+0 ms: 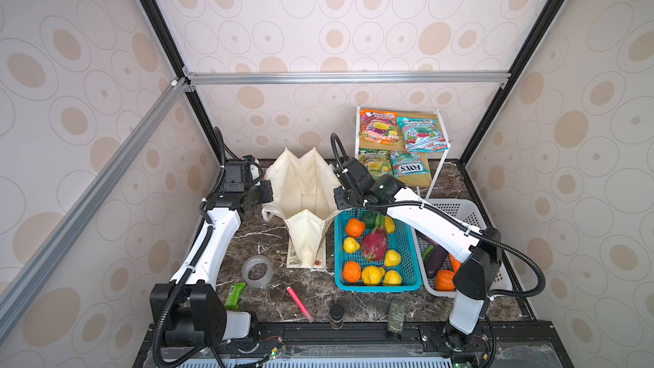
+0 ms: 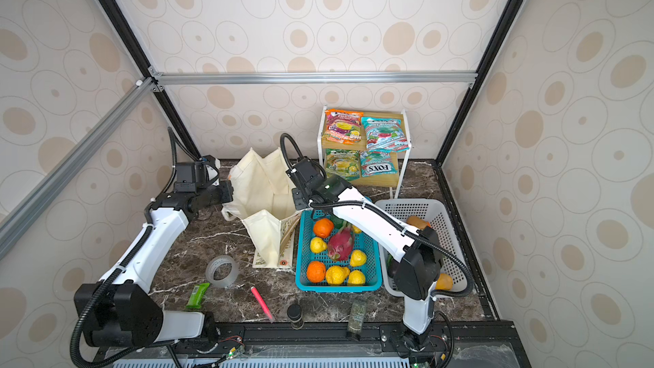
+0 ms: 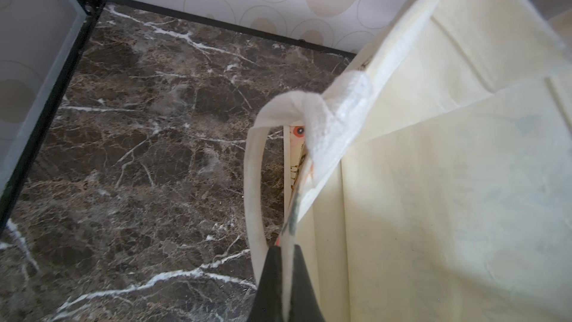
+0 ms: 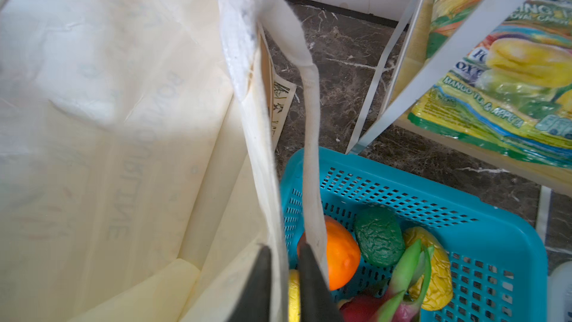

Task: Place the food into the grocery bag and tie it
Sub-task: 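Grasp the bag rim with both grippers and lift it upright, opening the mouth, then hold the bag rim with the left gripper while the right gripper grasps the dragon fruit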

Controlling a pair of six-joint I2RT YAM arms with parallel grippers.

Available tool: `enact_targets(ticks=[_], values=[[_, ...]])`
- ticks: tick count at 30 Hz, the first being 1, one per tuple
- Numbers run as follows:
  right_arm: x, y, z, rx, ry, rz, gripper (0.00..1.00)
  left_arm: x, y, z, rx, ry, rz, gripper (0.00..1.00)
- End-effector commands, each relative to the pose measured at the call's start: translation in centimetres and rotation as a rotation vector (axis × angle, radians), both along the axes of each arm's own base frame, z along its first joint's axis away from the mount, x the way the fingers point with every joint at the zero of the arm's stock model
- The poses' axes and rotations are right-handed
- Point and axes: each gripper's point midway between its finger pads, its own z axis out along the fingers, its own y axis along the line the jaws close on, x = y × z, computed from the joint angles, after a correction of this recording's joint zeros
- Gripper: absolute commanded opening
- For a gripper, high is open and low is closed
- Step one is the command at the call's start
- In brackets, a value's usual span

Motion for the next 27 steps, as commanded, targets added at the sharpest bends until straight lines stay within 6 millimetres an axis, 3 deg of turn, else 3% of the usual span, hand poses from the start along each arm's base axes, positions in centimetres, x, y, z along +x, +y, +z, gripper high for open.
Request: enact_targets(ticks=[1,6,8,13,16,21,27], values=[[-1.1,-0.4,2.4,0.069,-0.033,0.03,0.49,0.5,-1.3,1.8,-0.054,-0.093,-0.065,0.0],[-3.2,-2.9,5.3,0.101,-0.107,0.053,0.78,0.4,-0.9,2.3,-0.028,-0.124,-0.06,0.0],[-4.3,-4.8,5.6,0.088,-0.132,0.043,0.99,0.3,-1.1,2.2,-0.027,-0.124,-0.071,0.0],[-6.8,-10.9,4.2,0.095,-0.095,-0.045,1.0,0.1,-1.3,2.3,-0.034,-0.149,-0.083,0.0],[-8.4,-13.5,1.5,0.132,-0.029,-0.107,1.0,-0.3,-1.4,2.1,-0.037,-0.16,-0.088,0.0],[-9.9,-15.2,-4.2,0.124,0.093,-0.141,1.0,-0.7,-1.2,1.5,-0.029,-0.173,-0.075,0.0],[-9.8,-13.9,-8.9,0.161,0.201,-0.17,1.0,-1.1,-1.4,0.2,-0.025,-0.153,-0.091,0.0]])
